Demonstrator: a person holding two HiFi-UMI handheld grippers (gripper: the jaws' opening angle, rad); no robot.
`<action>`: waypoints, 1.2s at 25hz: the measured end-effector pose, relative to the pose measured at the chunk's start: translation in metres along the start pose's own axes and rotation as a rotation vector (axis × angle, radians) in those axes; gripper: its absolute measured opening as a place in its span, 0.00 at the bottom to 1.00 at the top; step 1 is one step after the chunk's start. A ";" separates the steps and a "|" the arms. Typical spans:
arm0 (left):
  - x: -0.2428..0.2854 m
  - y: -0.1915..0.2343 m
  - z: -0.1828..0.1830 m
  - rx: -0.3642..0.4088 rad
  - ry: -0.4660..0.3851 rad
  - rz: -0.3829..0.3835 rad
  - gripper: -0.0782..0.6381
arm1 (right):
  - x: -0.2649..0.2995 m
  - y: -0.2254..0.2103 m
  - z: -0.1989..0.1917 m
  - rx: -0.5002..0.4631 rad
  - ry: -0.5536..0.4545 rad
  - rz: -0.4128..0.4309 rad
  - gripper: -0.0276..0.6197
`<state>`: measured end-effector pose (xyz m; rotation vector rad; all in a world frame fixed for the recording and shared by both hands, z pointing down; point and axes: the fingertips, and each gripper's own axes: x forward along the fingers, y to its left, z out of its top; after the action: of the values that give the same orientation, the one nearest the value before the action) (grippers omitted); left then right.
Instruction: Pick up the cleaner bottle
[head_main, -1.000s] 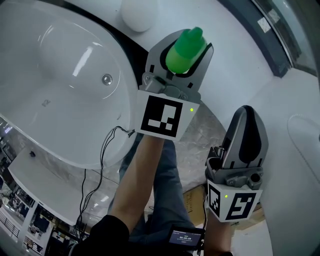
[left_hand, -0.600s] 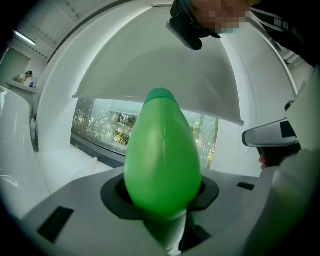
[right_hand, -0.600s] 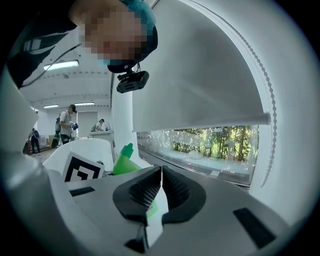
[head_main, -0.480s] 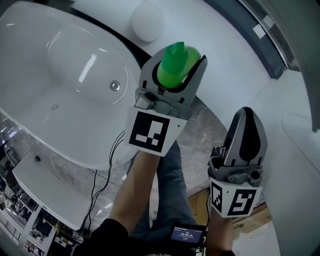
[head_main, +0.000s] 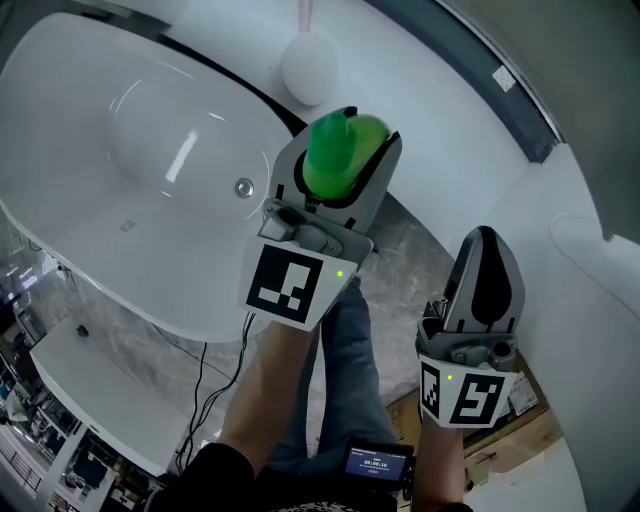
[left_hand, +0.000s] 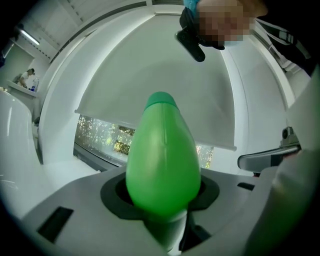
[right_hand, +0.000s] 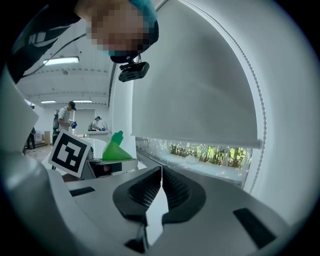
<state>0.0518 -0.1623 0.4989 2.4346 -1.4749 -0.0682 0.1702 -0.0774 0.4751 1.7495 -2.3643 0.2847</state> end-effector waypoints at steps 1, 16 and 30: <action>-0.006 0.000 0.005 -0.006 0.002 0.001 0.37 | -0.003 0.002 0.004 -0.001 -0.001 -0.002 0.09; -0.071 -0.012 0.075 0.030 0.057 -0.041 0.37 | -0.036 0.034 0.062 -0.041 -0.019 -0.019 0.09; -0.115 -0.018 0.155 0.071 0.095 -0.101 0.37 | -0.066 0.070 0.119 -0.037 -0.012 -0.011 0.09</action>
<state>-0.0166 -0.0883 0.3331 2.5299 -1.3352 0.0788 0.1181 -0.0279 0.3399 1.7517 -2.3523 0.2283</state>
